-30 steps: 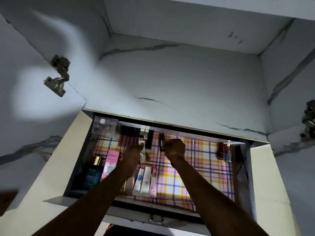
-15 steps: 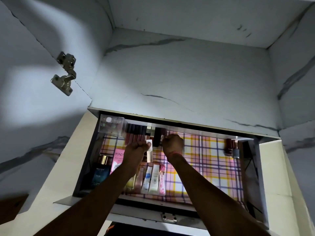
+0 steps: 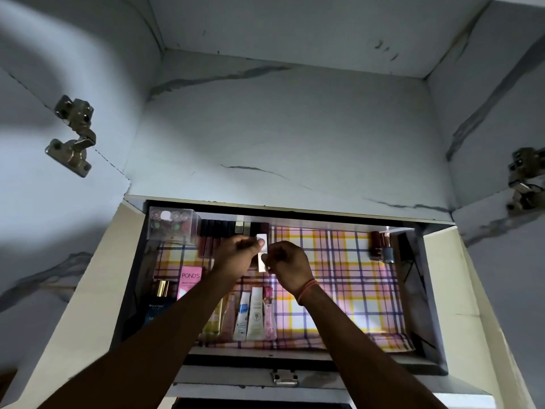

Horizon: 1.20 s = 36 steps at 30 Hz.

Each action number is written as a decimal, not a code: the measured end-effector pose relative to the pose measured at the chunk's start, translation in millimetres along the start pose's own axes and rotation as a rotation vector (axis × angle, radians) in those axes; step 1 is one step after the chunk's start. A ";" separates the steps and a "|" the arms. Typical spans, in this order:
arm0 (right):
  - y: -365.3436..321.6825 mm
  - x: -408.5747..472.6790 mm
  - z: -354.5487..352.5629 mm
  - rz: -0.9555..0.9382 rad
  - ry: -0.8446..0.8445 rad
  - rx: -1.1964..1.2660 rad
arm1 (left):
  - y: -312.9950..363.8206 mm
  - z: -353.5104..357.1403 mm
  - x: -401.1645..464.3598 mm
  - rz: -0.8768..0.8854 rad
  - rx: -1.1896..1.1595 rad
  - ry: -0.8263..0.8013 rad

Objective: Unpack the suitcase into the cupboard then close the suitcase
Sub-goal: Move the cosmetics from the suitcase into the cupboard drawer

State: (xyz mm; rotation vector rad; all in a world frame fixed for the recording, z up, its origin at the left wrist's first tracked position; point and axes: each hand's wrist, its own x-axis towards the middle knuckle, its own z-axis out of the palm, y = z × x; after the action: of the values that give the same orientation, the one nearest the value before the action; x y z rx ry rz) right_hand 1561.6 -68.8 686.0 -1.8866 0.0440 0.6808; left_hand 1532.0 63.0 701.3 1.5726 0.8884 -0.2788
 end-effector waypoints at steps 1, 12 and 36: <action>-1.4 1.3 -1.8 0.031 0.016 0.068 | 1.3 1.8 1.9 0.008 -0.006 -0.002; 12.9 35.6 -5.9 0.146 0.241 -0.401 | -14.9 -0.2 12.3 0.662 1.271 -0.176; -14.3 19.6 -19.6 -0.067 0.158 -0.454 | -29.4 -18.6 -9.9 0.733 0.969 -0.050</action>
State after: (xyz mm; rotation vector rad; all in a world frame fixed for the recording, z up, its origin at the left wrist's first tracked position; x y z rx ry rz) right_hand 1591.3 -74.2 693.8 -2.3640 -0.0793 0.5235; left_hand 1499.9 75.3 690.1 2.6442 0.0335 -0.2190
